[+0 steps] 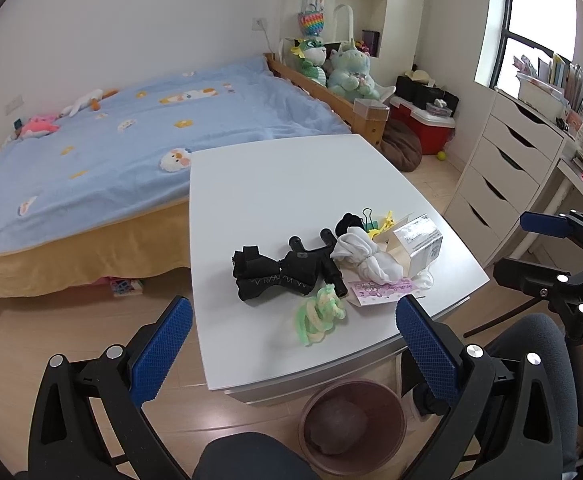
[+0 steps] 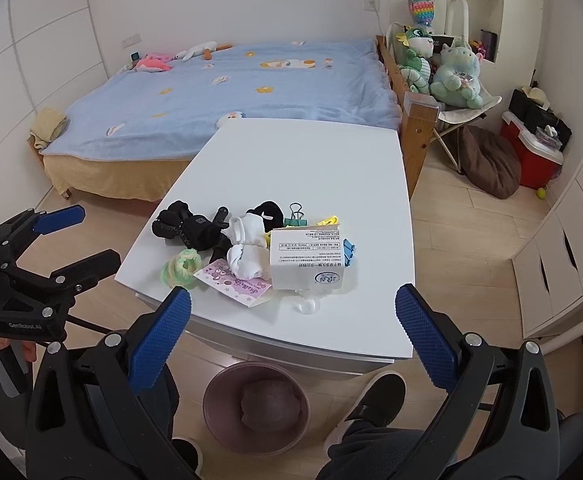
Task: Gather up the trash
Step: 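Reach to the green-white scrunchie and grasp it with the left gripper, then grasp the white printed box with the right gripper while the left gripper holds the scrunchie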
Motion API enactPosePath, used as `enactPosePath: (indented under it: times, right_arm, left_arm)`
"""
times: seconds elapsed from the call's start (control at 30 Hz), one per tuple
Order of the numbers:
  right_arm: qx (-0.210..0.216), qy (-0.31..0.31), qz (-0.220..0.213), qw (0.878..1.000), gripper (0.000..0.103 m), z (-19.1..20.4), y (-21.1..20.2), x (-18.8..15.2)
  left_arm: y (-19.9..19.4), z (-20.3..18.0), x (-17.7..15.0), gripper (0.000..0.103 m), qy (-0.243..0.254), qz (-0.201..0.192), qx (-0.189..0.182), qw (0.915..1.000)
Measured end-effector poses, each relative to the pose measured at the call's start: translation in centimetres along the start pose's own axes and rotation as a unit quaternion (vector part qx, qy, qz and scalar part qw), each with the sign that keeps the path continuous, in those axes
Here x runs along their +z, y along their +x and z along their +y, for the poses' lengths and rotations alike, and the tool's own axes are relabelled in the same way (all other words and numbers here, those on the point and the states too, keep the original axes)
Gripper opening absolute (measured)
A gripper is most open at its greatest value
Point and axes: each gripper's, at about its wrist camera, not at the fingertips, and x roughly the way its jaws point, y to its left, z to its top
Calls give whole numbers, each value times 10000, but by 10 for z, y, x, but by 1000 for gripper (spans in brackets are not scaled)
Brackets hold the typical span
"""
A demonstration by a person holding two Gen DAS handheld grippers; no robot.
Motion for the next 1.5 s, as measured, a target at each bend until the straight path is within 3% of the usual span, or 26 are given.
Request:
enactPosePath:
  times: [0.27,0.4,0.67,0.8,1.0,1.2,1.27,1.4,1.43,1.5]
  right_arm:
    - [-2,21,42,10000,100,0,2,-2]
    - [2,31,75,10000,100,-2,3,-3]
    - [-1,71,119,9999,100,-6,5,-4]
    - [-3,91,151,9998,100,-8,6,-5]
    - [-4,110,176,9998,100,-10,8,-6]
    - [21,111,189,9998,100,-10,9,-7]
    - [14,112,188,9998,100,-10,9,-7]
    - [19,126,200,9997,100,-11,9,-7]
    - [21,121,199,9997,100,-11,9,-7]
    - [24,117,191,9997,100,-11,9,-7]
  left_arm:
    - [24,-2,2,98,-11,273,-139,9995]
    - [39,0,1,98,-35,700,-224,9973]
    - [74,1,-4,98,158,1170,-220,9928]
    - [87,0,-5,98,290,1248,-81,9917]
    - [91,-2,-9,97,280,1179,-195,9924]
    - [97,2,-9,74,282,1269,-240,9912]
    - [98,0,-11,57,294,1287,-276,9909]
    - [100,-1,-10,38,349,1282,-277,9907]
    - [100,-1,-10,29,357,1281,-264,9908]
    - [99,0,-11,27,347,1246,-285,9912]
